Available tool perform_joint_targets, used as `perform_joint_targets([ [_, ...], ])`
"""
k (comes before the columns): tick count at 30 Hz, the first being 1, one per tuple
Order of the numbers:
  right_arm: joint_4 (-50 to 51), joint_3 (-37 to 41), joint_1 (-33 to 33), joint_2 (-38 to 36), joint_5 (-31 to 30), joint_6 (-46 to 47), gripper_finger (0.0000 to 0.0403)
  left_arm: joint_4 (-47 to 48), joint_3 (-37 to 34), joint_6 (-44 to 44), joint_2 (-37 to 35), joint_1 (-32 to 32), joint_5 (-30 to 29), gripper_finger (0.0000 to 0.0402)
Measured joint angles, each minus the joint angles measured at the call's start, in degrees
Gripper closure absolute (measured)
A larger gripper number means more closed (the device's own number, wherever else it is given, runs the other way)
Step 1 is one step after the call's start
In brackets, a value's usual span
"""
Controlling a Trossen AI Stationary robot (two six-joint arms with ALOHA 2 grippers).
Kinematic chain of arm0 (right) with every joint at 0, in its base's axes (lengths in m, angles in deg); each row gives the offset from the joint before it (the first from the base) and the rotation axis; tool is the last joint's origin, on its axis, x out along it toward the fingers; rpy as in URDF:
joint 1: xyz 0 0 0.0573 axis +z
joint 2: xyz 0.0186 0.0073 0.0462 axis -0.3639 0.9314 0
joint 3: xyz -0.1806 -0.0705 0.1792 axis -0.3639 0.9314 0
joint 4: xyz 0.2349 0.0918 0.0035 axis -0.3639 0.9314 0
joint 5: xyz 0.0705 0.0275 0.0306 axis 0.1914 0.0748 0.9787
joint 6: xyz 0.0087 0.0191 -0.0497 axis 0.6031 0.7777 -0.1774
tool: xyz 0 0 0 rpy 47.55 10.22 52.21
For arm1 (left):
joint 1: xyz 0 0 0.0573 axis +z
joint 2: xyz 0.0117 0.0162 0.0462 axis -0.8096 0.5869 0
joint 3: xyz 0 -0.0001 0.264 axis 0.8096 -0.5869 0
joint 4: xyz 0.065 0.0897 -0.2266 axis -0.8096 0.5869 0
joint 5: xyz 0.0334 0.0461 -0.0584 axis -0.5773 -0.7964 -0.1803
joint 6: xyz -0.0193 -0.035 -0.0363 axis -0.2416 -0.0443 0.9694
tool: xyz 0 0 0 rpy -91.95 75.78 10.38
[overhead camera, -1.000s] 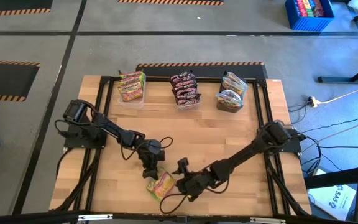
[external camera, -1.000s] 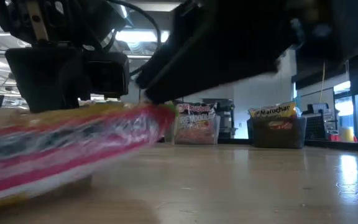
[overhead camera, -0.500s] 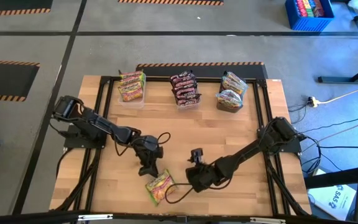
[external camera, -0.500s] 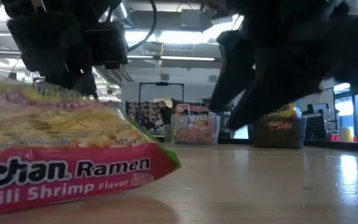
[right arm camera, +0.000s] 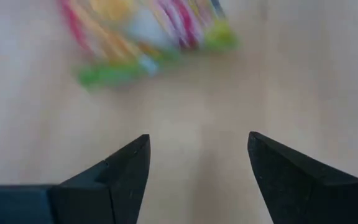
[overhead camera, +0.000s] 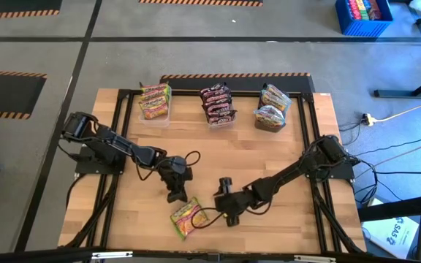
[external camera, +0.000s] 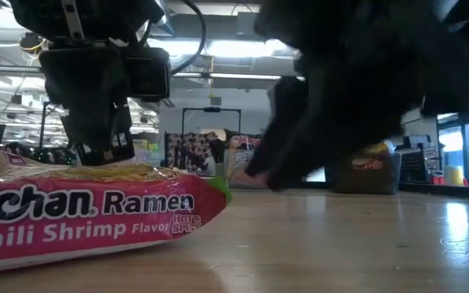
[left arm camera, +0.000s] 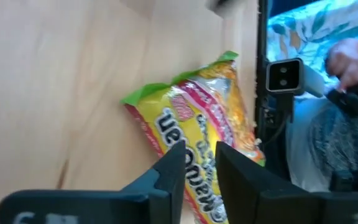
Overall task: Sort Maruchan noodles
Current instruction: Put the green noodle pack into the left transparent bin
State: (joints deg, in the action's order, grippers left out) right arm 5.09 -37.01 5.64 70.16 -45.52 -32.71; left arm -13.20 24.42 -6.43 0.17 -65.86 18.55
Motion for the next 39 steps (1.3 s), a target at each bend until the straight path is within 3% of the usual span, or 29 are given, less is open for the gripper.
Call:
perform_joint_targets([
  [4,-12.14,-0.07,0.0,0.36,4.43,1.71,0.0149,0.19,-0.04,-2.28,0.0,-1.52,-3.16,0.0288],
  [9,-19.94,-0.06,0.23,1.41,8.7,2.28,0.0149,0.47,-0.14,-1.05,0.66,-5.46,-7.75,0.0224],
  [14,-24.8,-1.8,2.75,4.98,7.9,-0.37,0.0149,0.81,-0.15,0.54,0.63,-9.5,-10.08,0.0184],
  [23,-24.95,-6.86,4.17,10.99,6.22,-4.75,0.0149,0.93,-0.32,3.14,0.63,-11.71,-10.25,0.0179],
  [28,-24.87,-9.13,4.17,13.99,5.89,-7.94,0.0149,0.19,-4.13,8.42,0.61,-10.26,-10.25,0.0179],
  [34,-25.13,-10.97,4.16,16.9,3.99,-10.8,0.0149,-15.65,-9.69,15.84,1.4,-9.48,-8.51,0.0179],
  [39,-24.48,-11.06,4.22,17.4,1.64,-10.87,0.0149,-17.65,-11.27,18.17,1.46,-9.85,-8.6,0.0179],
])
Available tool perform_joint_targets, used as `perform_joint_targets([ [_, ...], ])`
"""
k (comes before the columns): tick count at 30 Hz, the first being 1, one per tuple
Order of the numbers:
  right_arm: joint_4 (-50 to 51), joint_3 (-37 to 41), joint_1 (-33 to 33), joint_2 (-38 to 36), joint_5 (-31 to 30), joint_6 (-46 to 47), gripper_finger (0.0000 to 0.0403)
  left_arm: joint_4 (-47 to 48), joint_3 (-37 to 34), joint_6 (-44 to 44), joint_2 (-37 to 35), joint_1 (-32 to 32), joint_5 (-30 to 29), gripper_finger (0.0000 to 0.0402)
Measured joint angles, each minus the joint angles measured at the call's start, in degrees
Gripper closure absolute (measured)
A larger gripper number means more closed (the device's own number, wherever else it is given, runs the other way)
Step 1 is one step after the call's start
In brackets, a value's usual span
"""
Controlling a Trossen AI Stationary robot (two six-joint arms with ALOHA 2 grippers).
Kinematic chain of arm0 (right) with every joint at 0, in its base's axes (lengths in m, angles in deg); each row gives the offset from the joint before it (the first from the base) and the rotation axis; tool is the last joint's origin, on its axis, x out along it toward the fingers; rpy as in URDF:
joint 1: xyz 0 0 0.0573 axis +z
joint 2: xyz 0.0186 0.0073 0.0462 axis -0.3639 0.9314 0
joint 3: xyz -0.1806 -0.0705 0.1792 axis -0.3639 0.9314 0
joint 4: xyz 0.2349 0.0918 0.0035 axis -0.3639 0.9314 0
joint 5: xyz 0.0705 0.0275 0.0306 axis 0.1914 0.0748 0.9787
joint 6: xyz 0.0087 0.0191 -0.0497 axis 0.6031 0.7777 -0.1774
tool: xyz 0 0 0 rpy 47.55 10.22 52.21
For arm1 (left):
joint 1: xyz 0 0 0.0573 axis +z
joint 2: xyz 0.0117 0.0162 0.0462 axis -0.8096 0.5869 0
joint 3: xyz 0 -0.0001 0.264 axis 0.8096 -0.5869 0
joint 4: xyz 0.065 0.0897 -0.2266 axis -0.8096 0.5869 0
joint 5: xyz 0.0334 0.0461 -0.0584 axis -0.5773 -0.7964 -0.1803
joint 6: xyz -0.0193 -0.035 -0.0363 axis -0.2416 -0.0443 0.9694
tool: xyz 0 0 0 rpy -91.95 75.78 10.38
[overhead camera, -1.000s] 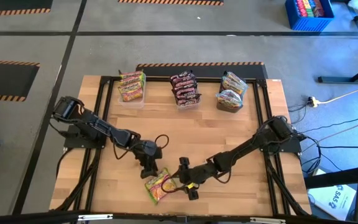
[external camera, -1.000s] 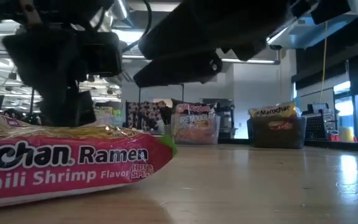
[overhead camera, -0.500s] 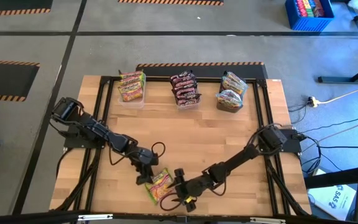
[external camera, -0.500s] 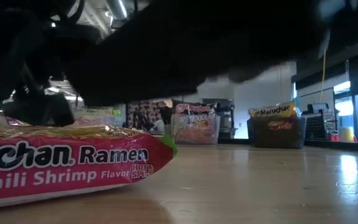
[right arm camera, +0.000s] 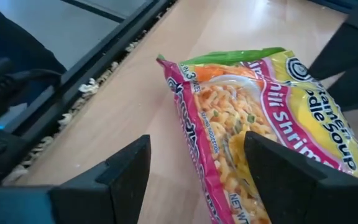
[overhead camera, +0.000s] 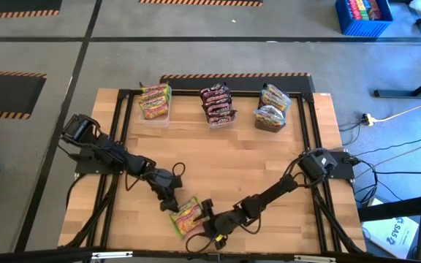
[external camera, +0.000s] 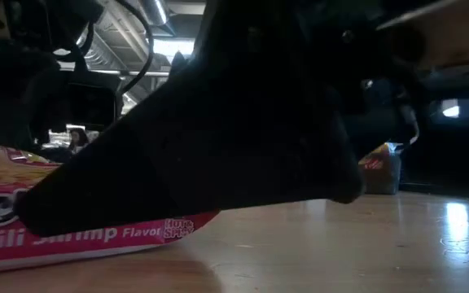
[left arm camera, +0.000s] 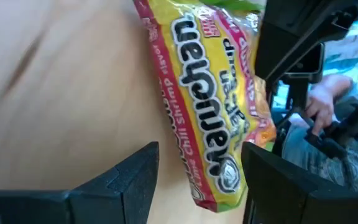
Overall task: Sort Maruchan noodles
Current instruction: Put the green noodle pack into the left transparent bin
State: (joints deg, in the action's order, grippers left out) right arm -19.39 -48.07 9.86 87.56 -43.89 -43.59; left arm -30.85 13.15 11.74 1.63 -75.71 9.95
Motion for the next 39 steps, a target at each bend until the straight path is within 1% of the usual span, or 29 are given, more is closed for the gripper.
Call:
perform_joint_targets([
  [3,0.24,0.0,-0.09,0.0,-0.4,-0.51,0.0149,-1.05,-0.09,0.58,0.08,0.2,-0.53,0.0179],
  [6,0.62,0.02,-0.09,0.0,-0.63,-2.54,0.0149,-3.48,-0.07,2.01,1.69,0.55,0.0,0.0179],
  [12,1.22,0.02,0.24,-0.02,-2.4,-5.77,0.0149,-15.89,0.08,6.66,7.93,0.63,2.66,0.0179],
  [16,2.83,0.07,0.19,-0.04,-5.86,-7.97,0.0149,-19.93,-0.07,8.96,9.11,0.93,3.79,0.0179],
  [23,3.3,0.2,0.4,0.07,-10.71,-10.34,0.0149,-19.96,-0.07,9.42,9.27,0.85,4.16,0.0179],
  [30,2.52,0.31,2.61,0.33,-17.96,-12.0,0.0149,-18.64,0.02,10.72,9.29,1.56,2.83,0.0179],
  [34,2.18,0.33,2.86,0.33,-18.67,-11.83,0.0149,-18.52,0.02,11.06,9.29,1.55,1.94,0.0179],
  [39,2.59,0.26,4.04,0.3,-22.01,-12.76,0.0149,-18.97,0.02,9.74,9.33,1.44,1.36,0.0179],
])
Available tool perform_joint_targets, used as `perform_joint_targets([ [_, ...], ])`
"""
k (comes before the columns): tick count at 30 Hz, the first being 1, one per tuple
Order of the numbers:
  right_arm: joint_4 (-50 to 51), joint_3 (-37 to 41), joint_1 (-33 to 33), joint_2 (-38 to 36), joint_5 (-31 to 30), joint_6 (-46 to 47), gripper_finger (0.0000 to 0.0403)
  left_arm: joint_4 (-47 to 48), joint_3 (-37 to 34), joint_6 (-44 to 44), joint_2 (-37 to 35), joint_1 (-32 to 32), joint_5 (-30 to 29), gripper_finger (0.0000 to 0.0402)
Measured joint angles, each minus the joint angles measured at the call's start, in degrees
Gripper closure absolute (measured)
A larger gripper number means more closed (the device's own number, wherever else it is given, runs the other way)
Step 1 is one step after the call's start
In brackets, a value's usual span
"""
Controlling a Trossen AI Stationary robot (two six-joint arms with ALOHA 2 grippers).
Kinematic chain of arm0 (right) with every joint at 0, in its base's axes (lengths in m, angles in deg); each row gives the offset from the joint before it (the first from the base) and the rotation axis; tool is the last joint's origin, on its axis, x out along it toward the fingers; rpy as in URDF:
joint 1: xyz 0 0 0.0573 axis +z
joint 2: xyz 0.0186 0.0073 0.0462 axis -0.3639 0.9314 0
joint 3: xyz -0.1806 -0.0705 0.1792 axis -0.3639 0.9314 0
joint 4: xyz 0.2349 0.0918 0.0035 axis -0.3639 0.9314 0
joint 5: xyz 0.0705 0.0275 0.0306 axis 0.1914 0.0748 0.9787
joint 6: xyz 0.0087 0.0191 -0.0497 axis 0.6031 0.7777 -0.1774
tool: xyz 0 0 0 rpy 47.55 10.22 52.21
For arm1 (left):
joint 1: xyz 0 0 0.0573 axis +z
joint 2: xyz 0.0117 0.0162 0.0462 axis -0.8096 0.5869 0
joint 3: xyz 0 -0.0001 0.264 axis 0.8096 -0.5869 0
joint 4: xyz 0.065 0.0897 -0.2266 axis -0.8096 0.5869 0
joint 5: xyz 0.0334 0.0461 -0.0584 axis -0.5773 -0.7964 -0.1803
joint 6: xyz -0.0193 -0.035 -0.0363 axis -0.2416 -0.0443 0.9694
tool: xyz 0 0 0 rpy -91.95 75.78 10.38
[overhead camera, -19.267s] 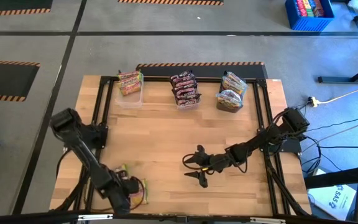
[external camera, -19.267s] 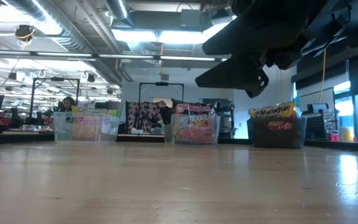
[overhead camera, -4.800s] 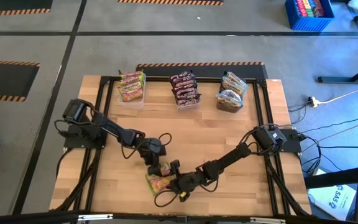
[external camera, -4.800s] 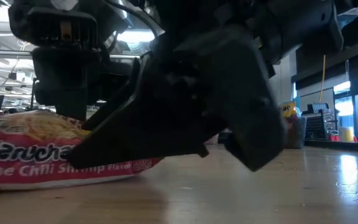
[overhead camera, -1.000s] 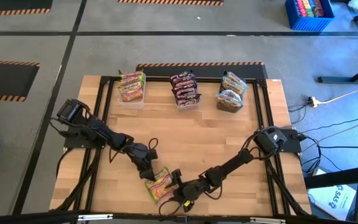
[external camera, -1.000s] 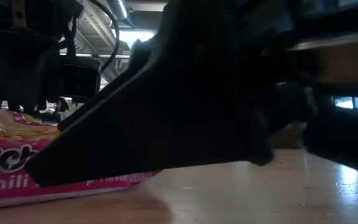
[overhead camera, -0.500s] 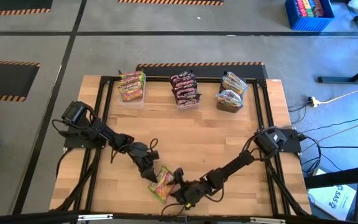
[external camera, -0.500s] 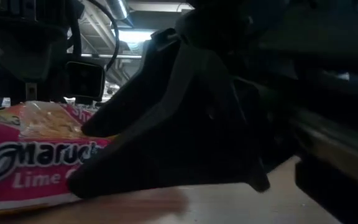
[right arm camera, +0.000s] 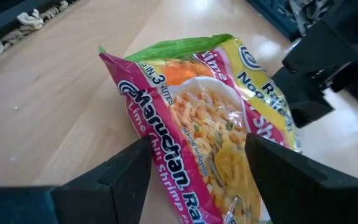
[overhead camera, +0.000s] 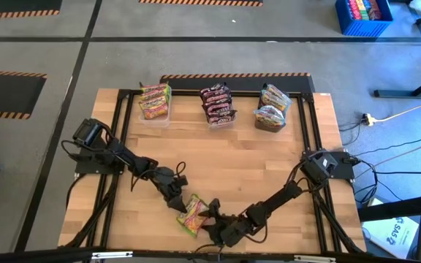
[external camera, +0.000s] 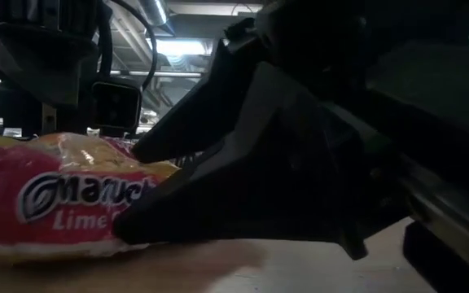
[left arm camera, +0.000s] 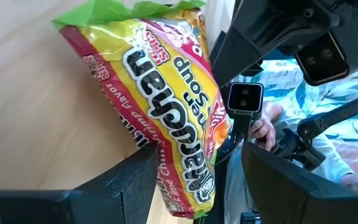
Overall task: Sort Maruchan noodles
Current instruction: Put the green noodle pack into the left transparent bin
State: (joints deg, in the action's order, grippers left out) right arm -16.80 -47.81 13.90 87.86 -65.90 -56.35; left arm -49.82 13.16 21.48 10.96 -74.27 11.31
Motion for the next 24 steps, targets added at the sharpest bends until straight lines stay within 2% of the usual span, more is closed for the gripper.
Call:
perform_joint_targets([
  [16,7.92,-1.99,1.29,-0.7,5.69,-2.62,0.0149,-2.19,0.0,-0.9,-0.02,-0.13,-0.42,0.0179],
  [19,16.08,-5.82,1.44,-0.94,5.22,1.9,0.0149,-2.25,-0.04,-1.15,-0.04,-0.13,-0.52,0.0179],
  [24,37.06,-14.59,1.09,-2.05,4.78,11.96,0.0149,-2.28,-0.04,-1.94,-0.07,-0.15,-0.59,0.0179],
])
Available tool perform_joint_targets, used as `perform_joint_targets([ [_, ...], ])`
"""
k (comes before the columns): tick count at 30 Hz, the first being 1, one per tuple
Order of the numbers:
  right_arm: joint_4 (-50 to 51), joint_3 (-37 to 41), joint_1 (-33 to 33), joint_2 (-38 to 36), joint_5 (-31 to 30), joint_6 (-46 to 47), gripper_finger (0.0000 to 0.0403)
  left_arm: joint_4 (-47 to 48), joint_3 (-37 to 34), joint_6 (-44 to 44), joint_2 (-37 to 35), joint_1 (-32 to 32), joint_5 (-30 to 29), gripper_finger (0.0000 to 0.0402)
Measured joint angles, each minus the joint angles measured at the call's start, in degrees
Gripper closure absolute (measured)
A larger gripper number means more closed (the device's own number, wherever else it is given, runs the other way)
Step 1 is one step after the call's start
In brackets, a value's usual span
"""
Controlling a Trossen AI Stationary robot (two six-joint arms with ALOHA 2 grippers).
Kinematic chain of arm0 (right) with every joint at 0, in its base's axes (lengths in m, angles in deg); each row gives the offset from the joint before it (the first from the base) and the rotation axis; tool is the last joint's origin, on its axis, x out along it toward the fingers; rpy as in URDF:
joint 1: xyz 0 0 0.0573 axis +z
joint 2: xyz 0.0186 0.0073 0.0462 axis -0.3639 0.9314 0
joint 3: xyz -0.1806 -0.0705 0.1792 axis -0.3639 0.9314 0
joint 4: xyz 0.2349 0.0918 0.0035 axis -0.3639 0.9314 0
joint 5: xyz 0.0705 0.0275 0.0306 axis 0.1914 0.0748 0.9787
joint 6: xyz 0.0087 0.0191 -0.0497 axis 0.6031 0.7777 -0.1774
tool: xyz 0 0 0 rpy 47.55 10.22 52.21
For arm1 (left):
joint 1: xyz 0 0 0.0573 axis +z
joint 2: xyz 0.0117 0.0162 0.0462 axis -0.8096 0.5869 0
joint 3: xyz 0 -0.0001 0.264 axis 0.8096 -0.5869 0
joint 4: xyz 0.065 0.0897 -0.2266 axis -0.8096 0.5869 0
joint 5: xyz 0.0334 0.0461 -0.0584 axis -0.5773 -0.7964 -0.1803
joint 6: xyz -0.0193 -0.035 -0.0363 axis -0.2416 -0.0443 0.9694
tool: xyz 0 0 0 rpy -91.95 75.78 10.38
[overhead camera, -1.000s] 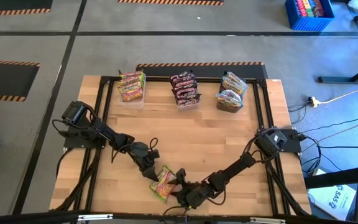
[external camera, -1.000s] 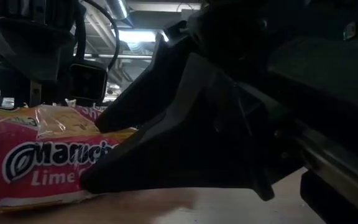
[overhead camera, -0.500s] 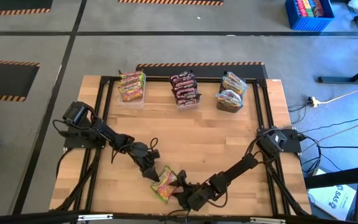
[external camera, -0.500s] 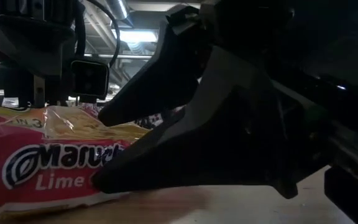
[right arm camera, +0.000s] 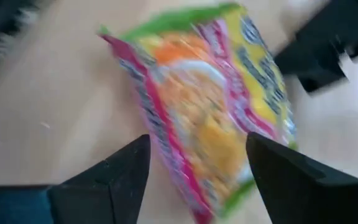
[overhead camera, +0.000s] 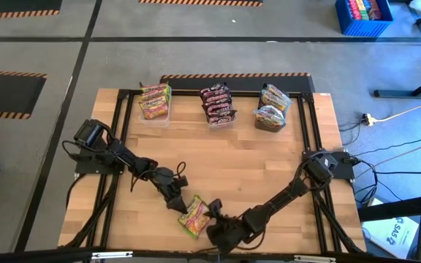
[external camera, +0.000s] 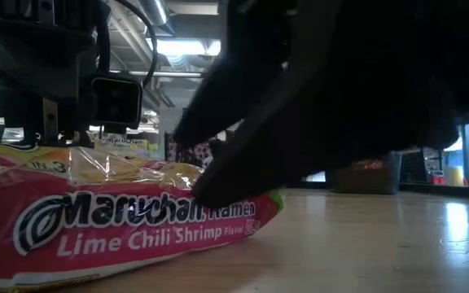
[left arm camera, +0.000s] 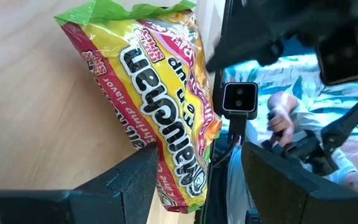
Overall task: Sort Maruchan noodles
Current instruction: Put the green noodle pack into the left transparent bin
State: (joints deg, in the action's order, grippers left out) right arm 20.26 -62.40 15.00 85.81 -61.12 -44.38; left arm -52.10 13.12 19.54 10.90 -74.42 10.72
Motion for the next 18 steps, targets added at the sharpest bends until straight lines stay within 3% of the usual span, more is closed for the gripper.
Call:
perform_joint_targets([
  [8,21.98,-8.01,0.91,-1.77,-2.54,10.75,0.0149,-2.39,-0.18,-3.89,-0.36,0.17,-0.84,0.0179],
  [14,28.26,-5.47,0.42,-5.26,0.52,17.46,0.0149,-2.83,-0.68,-5.26,-6.0,-0.31,-1.16,0.0179],
  [18,26.35,-1.08,-0.82,-8.17,2.22,22.55,0.0149,-3.15,-1.78,-6.67,-11.55,-2.35,-5.27,0.0179],
])
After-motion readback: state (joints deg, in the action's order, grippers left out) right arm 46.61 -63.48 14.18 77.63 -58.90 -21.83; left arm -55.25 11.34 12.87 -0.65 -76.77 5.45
